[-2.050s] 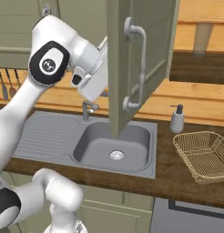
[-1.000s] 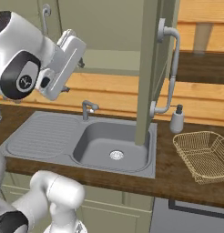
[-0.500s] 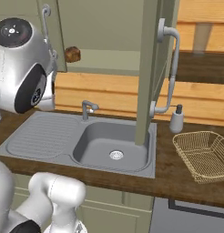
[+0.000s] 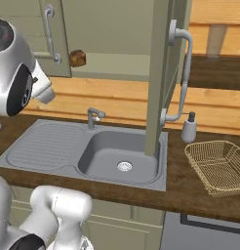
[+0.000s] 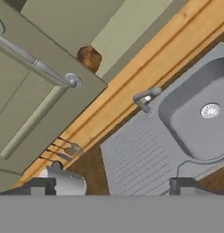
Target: Open the cabinet, pick up the bread from the cabinet and place it in the basket. Then move the basket to the dining counter.
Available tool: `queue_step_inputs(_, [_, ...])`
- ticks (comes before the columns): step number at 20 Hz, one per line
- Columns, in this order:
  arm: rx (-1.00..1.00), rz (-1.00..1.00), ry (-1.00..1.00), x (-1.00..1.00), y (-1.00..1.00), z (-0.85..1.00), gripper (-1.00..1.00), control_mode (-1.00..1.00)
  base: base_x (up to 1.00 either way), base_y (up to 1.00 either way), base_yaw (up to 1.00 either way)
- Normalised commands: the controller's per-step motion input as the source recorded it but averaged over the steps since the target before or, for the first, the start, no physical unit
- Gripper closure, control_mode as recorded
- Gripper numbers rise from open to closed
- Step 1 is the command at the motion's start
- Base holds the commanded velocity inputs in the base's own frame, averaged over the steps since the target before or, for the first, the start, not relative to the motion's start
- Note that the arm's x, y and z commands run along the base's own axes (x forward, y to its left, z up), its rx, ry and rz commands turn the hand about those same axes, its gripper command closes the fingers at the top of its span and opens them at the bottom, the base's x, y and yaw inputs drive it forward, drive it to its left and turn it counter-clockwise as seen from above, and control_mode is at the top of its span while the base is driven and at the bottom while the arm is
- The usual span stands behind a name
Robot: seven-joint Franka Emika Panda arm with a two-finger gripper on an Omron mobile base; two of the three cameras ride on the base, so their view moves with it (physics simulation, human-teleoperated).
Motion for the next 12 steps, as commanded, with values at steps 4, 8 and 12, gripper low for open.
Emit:
queue_step_inputs(4, [-0.32, 0.36, -0.62, 0.09, 0.38, 0.22, -1.0, -1.0, 0.0, 0.0, 0.0])
queue_step_inputs(8, [-0.32, 0.17, -0.18, 0.33, 0.13, 0.41, -1.0, -1.0, 0.0, 0.0, 0.0])
queue_step_inputs(12, [-0.35, 0.01, 0.03, 0.05, 0.04, 0.61, -1.0, -1.0, 0.0, 0.0, 0.0])
